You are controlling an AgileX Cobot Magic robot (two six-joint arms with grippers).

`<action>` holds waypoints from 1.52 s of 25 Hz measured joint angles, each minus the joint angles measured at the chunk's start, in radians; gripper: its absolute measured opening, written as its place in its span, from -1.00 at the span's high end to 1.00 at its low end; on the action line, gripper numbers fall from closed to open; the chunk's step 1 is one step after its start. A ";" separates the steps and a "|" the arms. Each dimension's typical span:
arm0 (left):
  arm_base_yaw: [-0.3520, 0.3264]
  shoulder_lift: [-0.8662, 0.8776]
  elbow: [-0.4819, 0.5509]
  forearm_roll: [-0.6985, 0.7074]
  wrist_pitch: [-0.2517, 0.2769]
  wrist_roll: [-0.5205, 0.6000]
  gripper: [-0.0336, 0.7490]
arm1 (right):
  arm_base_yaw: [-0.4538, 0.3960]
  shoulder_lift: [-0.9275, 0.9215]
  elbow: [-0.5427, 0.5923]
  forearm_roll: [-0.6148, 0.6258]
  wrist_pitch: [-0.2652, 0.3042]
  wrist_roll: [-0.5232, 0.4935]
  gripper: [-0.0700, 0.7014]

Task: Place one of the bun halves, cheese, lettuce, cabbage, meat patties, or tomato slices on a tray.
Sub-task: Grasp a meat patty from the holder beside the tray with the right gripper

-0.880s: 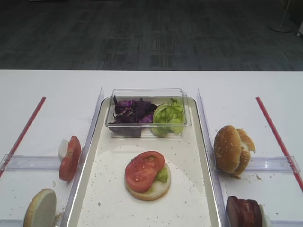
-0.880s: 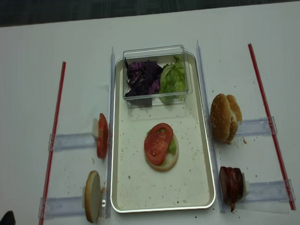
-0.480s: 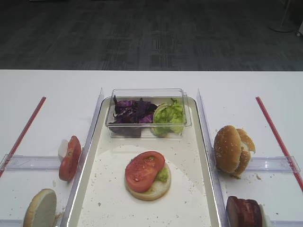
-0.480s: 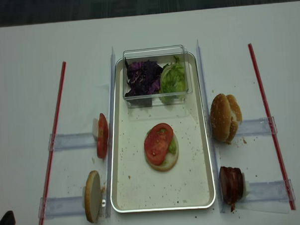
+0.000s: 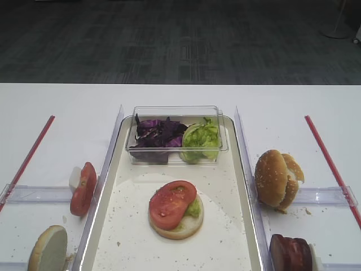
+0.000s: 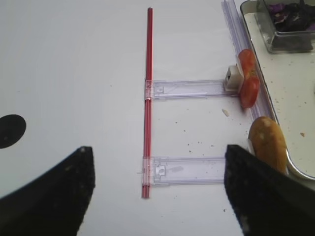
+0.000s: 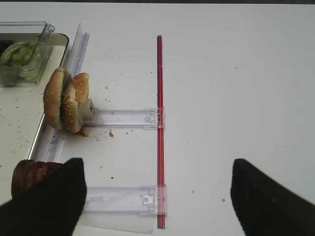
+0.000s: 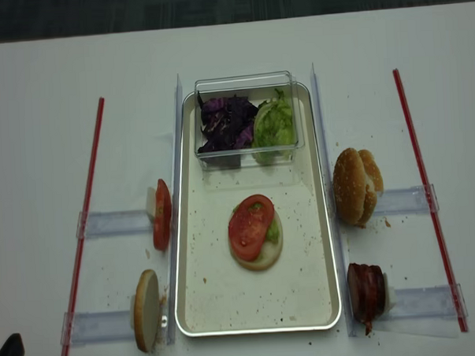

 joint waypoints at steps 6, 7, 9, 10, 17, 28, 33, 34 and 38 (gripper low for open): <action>0.000 0.000 0.000 0.000 0.000 0.000 -0.37 | 0.000 0.060 0.000 0.004 0.002 0.000 -0.78; 0.000 0.000 0.000 0.000 0.000 0.000 -0.37 | 0.000 0.089 0.000 0.006 0.002 0.000 -0.78; 0.000 0.000 0.000 0.000 0.000 0.000 -0.37 | 0.000 0.171 -0.002 0.006 0.011 0.010 -0.78; 0.000 0.000 0.000 0.000 0.000 0.000 -0.37 | 0.000 0.216 -0.004 0.006 0.014 0.012 -0.78; 0.000 0.000 0.000 0.000 0.000 0.000 -0.37 | 0.000 0.518 -0.011 0.017 0.013 0.019 -0.78; 0.000 0.000 0.000 0.000 0.000 0.000 -0.36 | 0.000 0.855 -0.011 0.033 -0.006 0.019 -0.78; 0.000 0.000 0.000 0.000 0.000 0.000 -0.35 | 0.000 0.954 -0.011 0.037 -0.015 0.019 -0.78; 0.000 0.000 0.000 0.000 0.000 0.000 -0.35 | 0.000 0.971 -0.011 0.037 -0.016 0.021 -0.78; 0.000 0.000 0.000 0.000 0.000 0.000 -0.35 | 0.000 1.021 -0.011 0.037 -0.025 0.018 -0.78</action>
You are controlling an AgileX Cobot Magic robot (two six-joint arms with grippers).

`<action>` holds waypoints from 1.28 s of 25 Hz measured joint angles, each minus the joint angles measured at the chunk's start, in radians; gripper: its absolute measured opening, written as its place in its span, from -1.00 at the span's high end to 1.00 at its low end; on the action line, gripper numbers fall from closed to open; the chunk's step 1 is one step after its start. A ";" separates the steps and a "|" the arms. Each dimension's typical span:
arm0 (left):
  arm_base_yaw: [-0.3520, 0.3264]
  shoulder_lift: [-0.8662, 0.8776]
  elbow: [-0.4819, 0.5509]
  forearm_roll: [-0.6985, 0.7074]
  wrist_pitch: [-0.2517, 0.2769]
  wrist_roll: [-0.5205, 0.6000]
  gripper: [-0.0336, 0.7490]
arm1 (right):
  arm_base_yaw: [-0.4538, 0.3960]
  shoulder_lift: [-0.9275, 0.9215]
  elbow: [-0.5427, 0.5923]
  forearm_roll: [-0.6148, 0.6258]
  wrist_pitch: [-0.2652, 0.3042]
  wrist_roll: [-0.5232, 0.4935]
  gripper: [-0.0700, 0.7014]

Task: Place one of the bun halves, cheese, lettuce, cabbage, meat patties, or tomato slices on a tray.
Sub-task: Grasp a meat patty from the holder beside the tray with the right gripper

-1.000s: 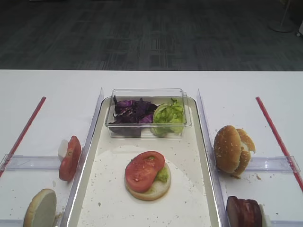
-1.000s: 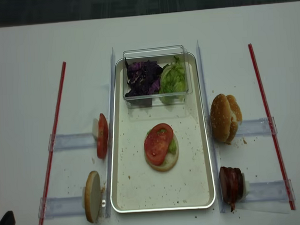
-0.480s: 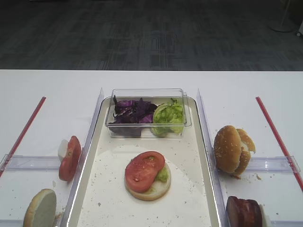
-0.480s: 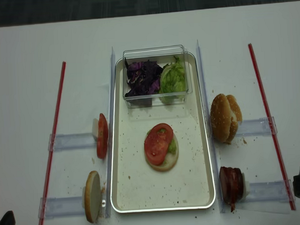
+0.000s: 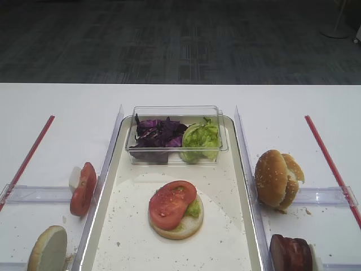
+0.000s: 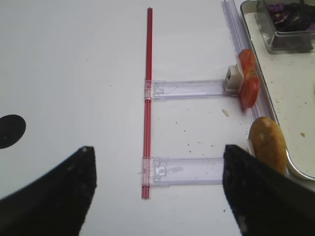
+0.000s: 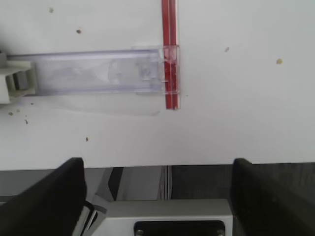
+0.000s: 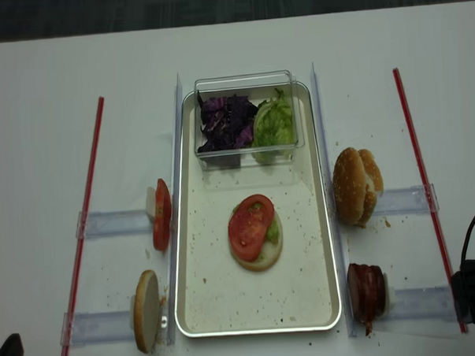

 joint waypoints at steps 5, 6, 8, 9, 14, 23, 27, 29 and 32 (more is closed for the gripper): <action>0.000 0.000 0.000 0.000 0.000 0.000 -0.35 | 0.000 0.034 0.000 0.000 -0.041 -0.002 -0.78; 0.000 0.000 0.000 0.000 0.000 0.000 -0.35 | 0.000 0.042 0.000 0.000 -0.048 -0.002 -0.78; 0.000 0.000 0.000 0.000 0.000 0.000 -0.35 | 0.000 0.064 0.000 0.000 -0.065 -0.002 -0.78; 0.000 0.000 0.000 0.000 0.000 0.000 -0.35 | 0.000 0.076 0.000 0.000 -0.075 -0.002 -0.78; 0.000 0.000 0.000 0.000 0.000 0.000 -0.35 | 0.000 0.135 -0.008 0.000 -0.122 -0.006 -0.78; 0.000 0.000 0.000 0.000 0.000 0.000 -0.35 | 0.000 0.212 -0.078 0.000 -0.137 -0.009 -0.78; 0.000 0.000 0.000 0.000 0.000 0.000 -0.35 | 0.000 0.245 -0.113 0.002 -0.114 -0.009 -0.78; 0.000 0.000 0.000 0.000 0.000 0.000 -0.35 | 0.000 0.249 -0.118 0.002 -0.110 -0.009 -0.78; 0.000 0.000 0.000 0.000 0.000 0.000 -0.35 | 0.000 0.249 -0.120 0.011 -0.104 -0.010 -0.78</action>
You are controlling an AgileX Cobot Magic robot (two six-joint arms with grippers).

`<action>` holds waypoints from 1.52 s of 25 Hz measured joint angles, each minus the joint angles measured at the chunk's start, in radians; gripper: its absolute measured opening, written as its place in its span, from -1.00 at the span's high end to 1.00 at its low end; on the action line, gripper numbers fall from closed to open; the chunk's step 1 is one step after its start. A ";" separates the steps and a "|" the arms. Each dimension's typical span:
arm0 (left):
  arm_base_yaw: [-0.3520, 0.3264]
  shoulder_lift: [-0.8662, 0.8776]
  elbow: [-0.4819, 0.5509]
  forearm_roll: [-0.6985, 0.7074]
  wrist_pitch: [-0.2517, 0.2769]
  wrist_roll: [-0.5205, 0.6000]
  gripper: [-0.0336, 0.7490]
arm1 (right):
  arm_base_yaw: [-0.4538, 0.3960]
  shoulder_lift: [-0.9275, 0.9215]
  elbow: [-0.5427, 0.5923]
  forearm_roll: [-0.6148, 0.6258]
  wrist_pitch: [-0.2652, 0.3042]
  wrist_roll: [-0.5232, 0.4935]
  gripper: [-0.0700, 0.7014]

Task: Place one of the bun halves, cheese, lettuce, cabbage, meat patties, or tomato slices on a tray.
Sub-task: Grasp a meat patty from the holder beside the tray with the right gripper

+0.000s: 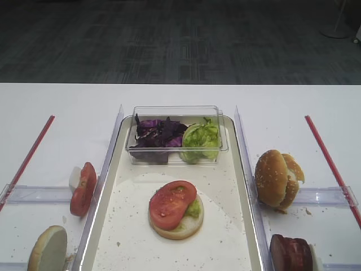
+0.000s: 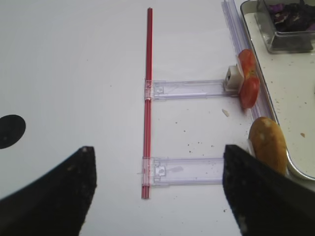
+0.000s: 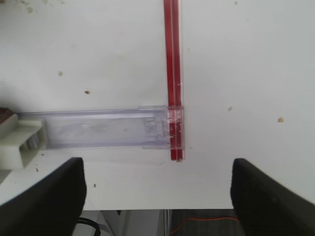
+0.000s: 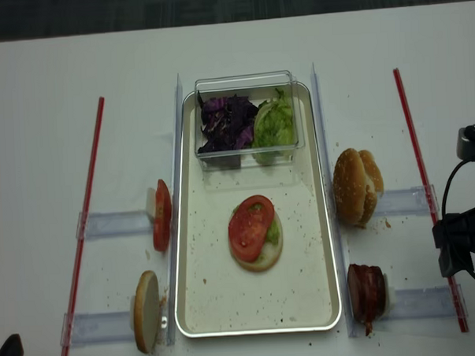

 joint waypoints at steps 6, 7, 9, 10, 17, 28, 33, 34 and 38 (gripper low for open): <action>0.000 0.000 0.000 0.000 0.000 0.000 -0.35 | 0.000 0.000 0.000 0.059 0.011 -0.018 -0.78; 0.000 0.000 0.000 0.000 0.000 0.000 -0.35 | 0.000 0.000 -0.002 0.067 0.016 -0.025 -0.78; 0.000 0.000 0.000 0.000 0.000 0.000 -0.35 | 0.000 0.000 -0.004 0.086 0.029 -0.029 -0.78; 0.000 0.000 0.000 0.000 0.000 0.000 -0.35 | 0.000 0.000 -0.006 0.089 0.034 -0.031 -0.78; 0.000 0.000 0.000 0.000 0.000 0.000 -0.35 | 0.000 0.000 -0.007 0.104 0.045 -0.032 -0.78; 0.000 0.000 0.000 0.000 0.000 0.000 -0.35 | 0.280 0.000 -0.078 0.063 0.020 0.137 -0.78; 0.000 0.000 0.000 0.000 0.000 0.000 -0.35 | 0.416 0.001 -0.148 0.060 0.014 0.248 -0.78; 0.000 0.000 0.000 0.000 0.000 0.000 -0.35 | 0.441 0.005 -0.156 0.060 0.012 0.265 -0.78; 0.000 0.000 0.000 0.000 0.000 0.000 -0.35 | 0.524 0.046 -0.160 0.060 0.007 0.322 -0.78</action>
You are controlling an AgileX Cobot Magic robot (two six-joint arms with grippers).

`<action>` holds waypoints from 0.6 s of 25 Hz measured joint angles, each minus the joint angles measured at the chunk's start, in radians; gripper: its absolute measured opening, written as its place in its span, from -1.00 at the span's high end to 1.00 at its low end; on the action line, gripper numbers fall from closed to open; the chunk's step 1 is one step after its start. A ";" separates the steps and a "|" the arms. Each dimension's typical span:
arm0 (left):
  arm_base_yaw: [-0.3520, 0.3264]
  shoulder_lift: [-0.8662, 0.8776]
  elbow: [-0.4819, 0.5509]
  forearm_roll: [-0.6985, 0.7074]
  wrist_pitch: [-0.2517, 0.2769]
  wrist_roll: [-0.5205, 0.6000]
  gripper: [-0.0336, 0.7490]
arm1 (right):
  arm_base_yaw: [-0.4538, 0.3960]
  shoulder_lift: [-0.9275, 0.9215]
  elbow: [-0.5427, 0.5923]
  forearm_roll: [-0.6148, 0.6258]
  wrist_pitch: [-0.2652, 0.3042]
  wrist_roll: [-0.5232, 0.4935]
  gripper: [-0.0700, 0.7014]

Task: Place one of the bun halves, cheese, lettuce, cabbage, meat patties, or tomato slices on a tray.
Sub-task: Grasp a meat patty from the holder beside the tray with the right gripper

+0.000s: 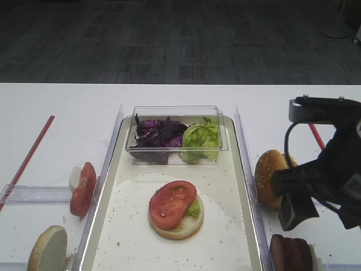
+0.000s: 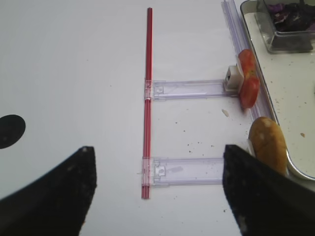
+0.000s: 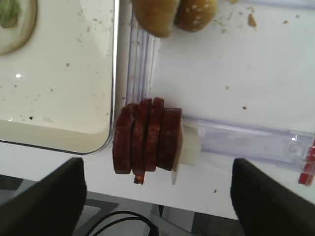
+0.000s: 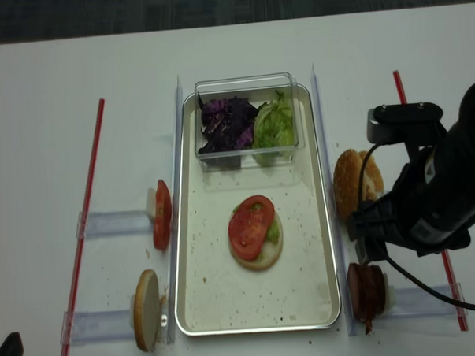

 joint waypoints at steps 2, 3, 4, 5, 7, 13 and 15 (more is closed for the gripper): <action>0.000 0.000 0.000 0.000 0.000 0.000 -0.35 | 0.038 0.028 0.000 0.000 -0.017 0.027 -0.78; 0.000 0.000 0.000 0.000 0.000 0.000 -0.35 | 0.061 0.038 0.000 0.000 -0.032 0.038 -0.78; 0.000 0.000 0.000 0.000 0.000 0.000 -0.35 | 0.085 0.049 0.000 0.002 -0.045 0.051 -0.78; 0.000 0.000 0.000 0.000 0.000 0.000 -0.35 | 0.107 0.061 0.000 0.002 -0.059 0.062 -0.78; 0.000 0.000 0.000 0.000 0.000 0.000 -0.35 | 0.143 0.087 -0.002 0.006 -0.079 0.077 -0.78; 0.000 0.000 0.000 0.000 0.000 0.000 -0.35 | 0.225 0.165 -0.001 0.025 -0.133 0.102 -0.73; 0.000 0.000 0.000 0.000 0.000 0.000 -0.35 | 0.246 0.180 -0.002 0.029 -0.148 0.104 -0.68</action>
